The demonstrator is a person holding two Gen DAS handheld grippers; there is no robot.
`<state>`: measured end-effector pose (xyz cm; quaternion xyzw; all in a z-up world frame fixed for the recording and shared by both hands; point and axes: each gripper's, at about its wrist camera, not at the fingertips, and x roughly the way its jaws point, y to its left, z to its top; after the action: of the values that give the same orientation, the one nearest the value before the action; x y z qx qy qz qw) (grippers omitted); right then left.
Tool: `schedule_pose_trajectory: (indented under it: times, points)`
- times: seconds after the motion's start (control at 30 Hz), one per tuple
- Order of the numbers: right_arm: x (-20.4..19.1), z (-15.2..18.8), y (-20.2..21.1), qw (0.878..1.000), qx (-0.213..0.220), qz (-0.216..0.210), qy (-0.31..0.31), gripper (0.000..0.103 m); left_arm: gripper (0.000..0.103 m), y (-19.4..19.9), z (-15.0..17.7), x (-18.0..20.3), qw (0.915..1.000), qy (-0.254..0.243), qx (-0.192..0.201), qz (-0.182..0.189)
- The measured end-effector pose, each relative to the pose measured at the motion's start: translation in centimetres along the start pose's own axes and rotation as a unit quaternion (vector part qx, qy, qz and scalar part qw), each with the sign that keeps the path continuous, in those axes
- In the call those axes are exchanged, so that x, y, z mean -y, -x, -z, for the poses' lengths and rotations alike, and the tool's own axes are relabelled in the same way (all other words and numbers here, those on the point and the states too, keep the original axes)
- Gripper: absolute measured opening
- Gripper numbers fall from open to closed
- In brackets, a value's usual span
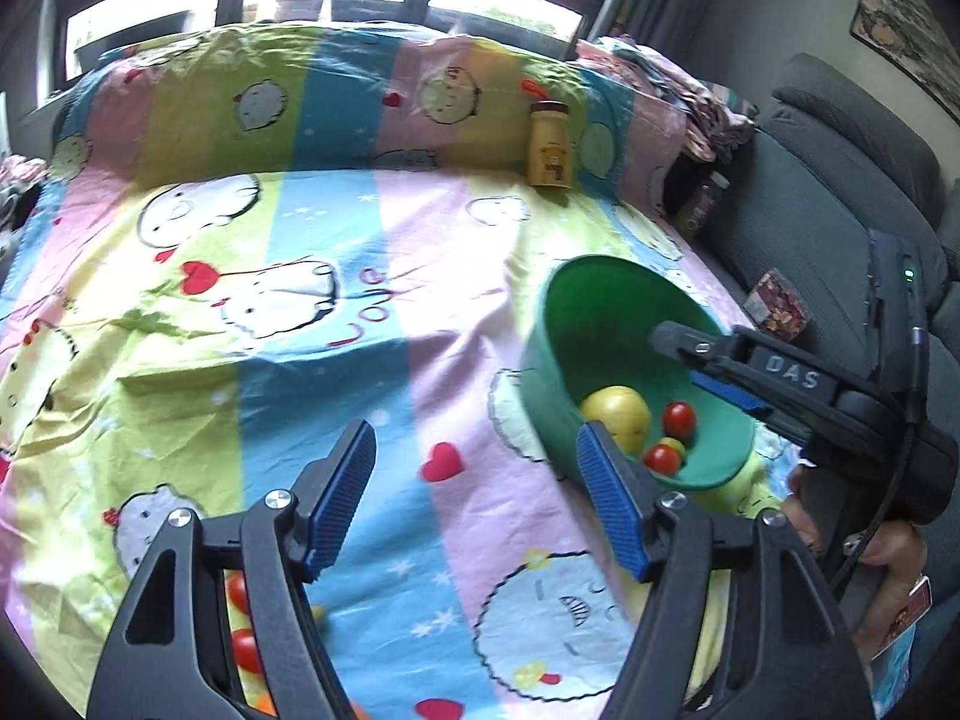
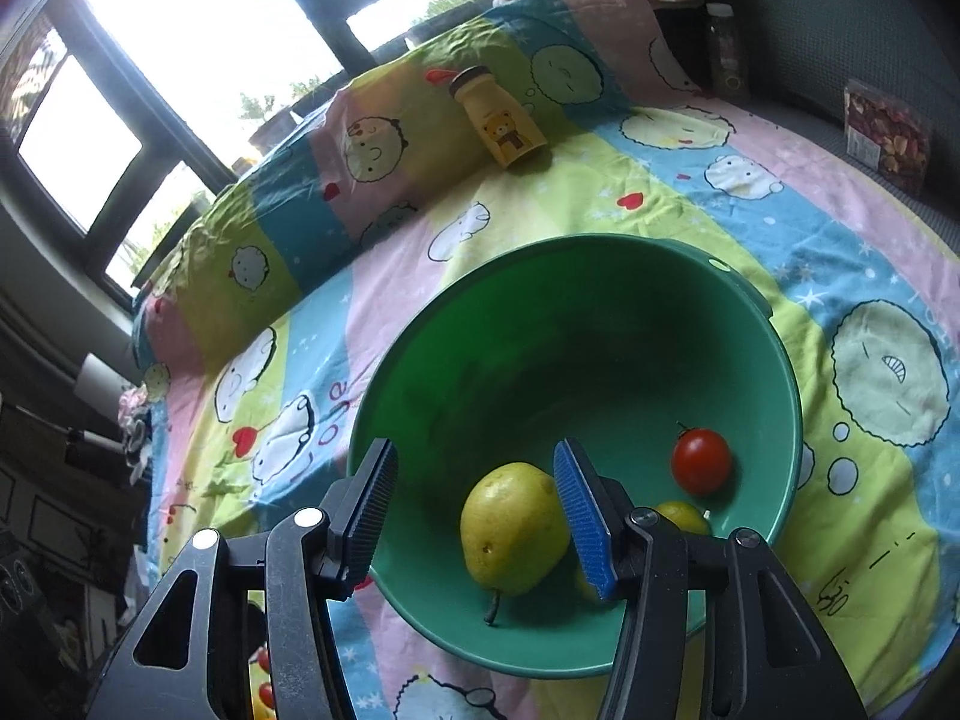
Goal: Organize fruits
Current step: 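Move both tools back over the remaining fruit, then grasp a green olive-like fruit with the left tool while the right tool grasps another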
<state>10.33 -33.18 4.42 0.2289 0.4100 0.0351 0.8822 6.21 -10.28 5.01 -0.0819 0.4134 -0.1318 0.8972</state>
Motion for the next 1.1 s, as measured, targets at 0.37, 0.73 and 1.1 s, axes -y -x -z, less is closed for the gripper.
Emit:
schedule_pose_trajectory:
  times: [0.37,0.73,1.1]
  points:
    - [-5.7,1.9,1.0,0.994,-0.018,-0.066,0.083,0.056,0.068,2.7,3.0,-11.2,0.9887,0.122,-0.013,-0.086]
    - [-13.5,8.0,-3.8,0.962,-0.145,-0.124,0.195,0.057,0.058,-0.3,3.9,-14.2,0.9777,0.188,-0.085,-0.038]
    - [-15.6,12.7,-6.7,0.930,-0.235,-0.134,0.249,0.057,0.049,-1.8,3.9,-15.2,0.9704,0.211,-0.115,-0.021]
